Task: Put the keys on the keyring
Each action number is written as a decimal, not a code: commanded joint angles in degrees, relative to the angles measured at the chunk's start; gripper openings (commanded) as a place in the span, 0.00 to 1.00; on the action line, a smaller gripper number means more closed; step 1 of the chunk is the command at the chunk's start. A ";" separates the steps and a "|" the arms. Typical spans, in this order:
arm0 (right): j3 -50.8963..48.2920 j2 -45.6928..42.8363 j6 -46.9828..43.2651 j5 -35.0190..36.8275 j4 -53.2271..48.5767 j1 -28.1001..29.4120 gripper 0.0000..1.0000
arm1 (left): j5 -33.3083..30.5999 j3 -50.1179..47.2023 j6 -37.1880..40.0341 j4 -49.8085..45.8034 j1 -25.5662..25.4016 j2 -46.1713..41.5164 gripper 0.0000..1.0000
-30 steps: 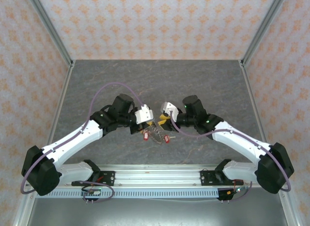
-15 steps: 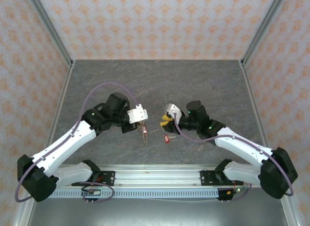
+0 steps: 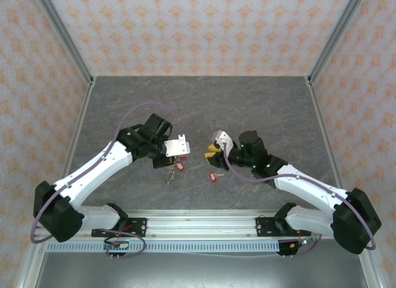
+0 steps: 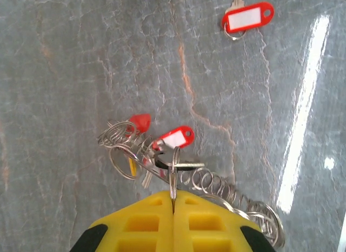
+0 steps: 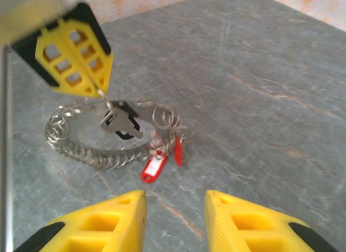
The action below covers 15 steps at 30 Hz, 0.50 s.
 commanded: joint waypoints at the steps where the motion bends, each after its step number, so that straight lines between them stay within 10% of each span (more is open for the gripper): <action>1: -1.38 -3.01 3.32 7.72 2.04 0.27 0.33 | 1.12 3.27 -2.79 4.15 -1.25 3.91 0.00; 15: -3.81 -4.63 22.68 25.47 -1.42 -2.17 0.28 | 3.69 15.82 -14.96 14.06 -3.95 25.00 0.00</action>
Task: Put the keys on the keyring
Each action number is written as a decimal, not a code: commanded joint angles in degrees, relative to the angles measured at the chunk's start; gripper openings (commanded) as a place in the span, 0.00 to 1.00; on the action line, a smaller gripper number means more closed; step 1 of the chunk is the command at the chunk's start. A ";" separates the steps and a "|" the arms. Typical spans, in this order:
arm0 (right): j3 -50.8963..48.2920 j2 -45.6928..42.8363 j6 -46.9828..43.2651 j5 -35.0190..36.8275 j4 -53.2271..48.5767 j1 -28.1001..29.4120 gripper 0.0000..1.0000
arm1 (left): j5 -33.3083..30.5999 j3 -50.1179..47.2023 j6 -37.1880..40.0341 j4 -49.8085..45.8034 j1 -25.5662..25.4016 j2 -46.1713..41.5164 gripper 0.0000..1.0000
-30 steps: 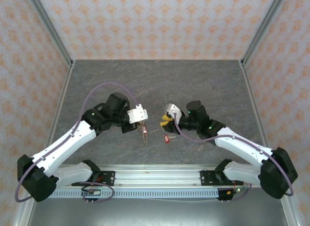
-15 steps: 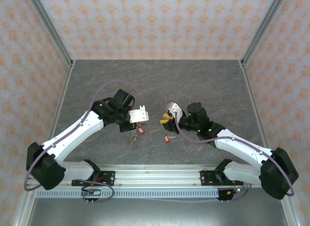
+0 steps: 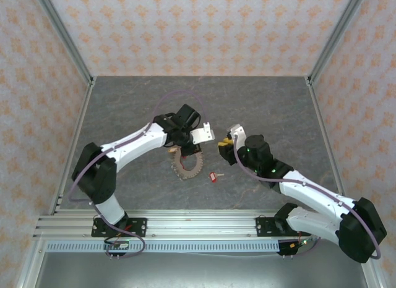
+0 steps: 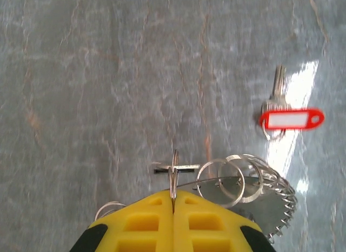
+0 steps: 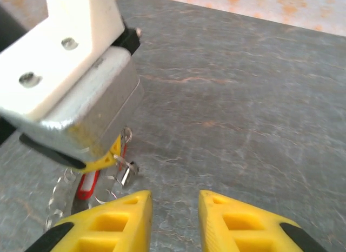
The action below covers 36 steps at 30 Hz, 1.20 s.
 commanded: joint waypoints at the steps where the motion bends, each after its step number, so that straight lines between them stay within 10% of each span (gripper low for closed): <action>1: -0.69 0.35 9.97 6.81 -1.46 -1.42 0.29 | 0.47 3.79 -5.17 4.43 -0.34 3.34 0.00; 18: 0.39 9.63 25.08 1.77 -5.92 -5.53 0.40 | 0.58 13.95 -19.65 6.21 -0.34 14.62 0.15; 28: 10.19 22.20 23.88 -9.70 -11.74 -10.35 0.45 | 4.37 -8.77 -34.55 31.39 5.82 -10.97 0.28; 36: 19.63 33.83 19.70 -14.55 -16.84 -10.33 0.45 | -12.96 -21.58 -48.75 29.69 8.17 -28.34 0.73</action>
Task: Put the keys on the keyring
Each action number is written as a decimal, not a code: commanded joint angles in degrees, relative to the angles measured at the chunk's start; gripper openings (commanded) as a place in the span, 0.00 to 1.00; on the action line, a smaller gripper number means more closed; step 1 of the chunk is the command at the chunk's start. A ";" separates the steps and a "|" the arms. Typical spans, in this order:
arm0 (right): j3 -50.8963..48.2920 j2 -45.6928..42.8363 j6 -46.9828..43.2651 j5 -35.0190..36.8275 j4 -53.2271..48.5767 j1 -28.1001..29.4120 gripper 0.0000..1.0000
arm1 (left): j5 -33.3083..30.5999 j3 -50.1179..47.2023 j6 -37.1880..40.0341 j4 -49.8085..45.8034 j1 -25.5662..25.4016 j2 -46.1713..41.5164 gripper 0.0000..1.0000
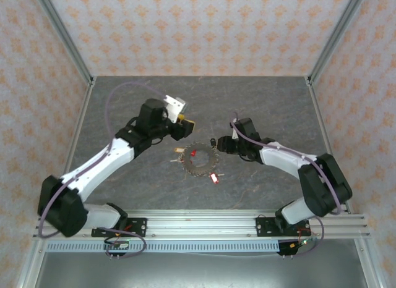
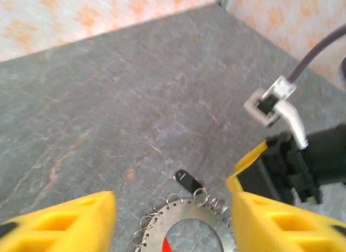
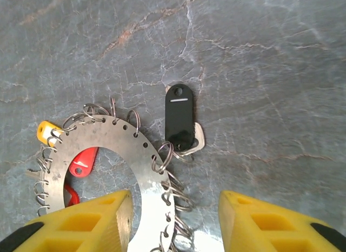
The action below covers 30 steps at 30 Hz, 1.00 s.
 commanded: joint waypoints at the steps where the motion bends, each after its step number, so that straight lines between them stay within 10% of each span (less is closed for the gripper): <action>1: 4.85 4.12 -2.67 -2.35 -5.36 -0.23 0.45 | -11.76 -3.31 -12.68 -1.90 -0.34 -1.96 0.88; 9: 13.42 13.01 -3.45 -5.28 -13.13 -0.20 0.41 | -4.19 -8.92 -28.37 -4.55 0.24 -0.26 0.99; 17: 14.08 15.24 -4.27 -8.41 -12.55 -0.22 0.39 | 6.33 -12.23 -34.98 -1.58 0.23 7.21 0.48; 30: 14.23 16.98 -6.29 -13.37 -11.50 -0.29 0.37 | 11.65 -13.84 -37.12 3.47 -0.32 15.79 0.27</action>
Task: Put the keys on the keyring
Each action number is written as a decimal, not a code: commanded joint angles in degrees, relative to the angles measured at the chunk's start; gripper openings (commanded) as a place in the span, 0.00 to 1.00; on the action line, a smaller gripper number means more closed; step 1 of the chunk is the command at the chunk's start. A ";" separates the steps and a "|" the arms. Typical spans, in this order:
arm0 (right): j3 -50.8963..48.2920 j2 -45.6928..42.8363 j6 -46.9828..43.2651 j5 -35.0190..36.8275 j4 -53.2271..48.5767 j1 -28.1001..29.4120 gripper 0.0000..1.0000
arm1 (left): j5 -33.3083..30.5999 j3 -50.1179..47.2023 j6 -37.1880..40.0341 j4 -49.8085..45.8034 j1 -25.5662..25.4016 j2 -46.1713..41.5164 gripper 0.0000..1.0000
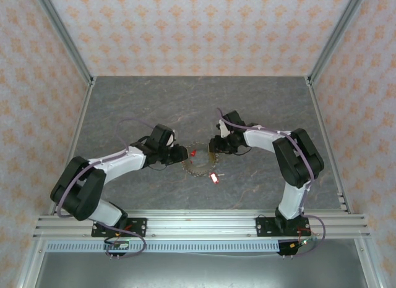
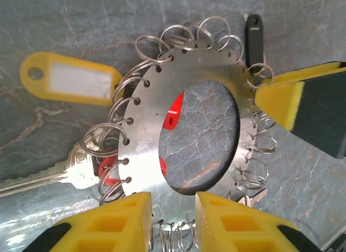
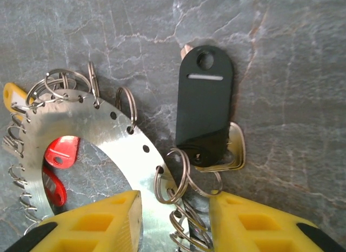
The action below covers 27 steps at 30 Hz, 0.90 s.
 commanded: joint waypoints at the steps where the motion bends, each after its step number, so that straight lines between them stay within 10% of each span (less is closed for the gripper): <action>1: 1.12 1.01 -1.09 -2.45 -0.16 0.10 0.37 | 1.98 0.63 -0.43 1.56 -0.31 1.91 0.26; 27: -4.09 -0.58 -1.18 -15.86 6.42 -3.57 0.16 | -4.14 2.13 3.53 -2.35 -0.02 10.77 0.14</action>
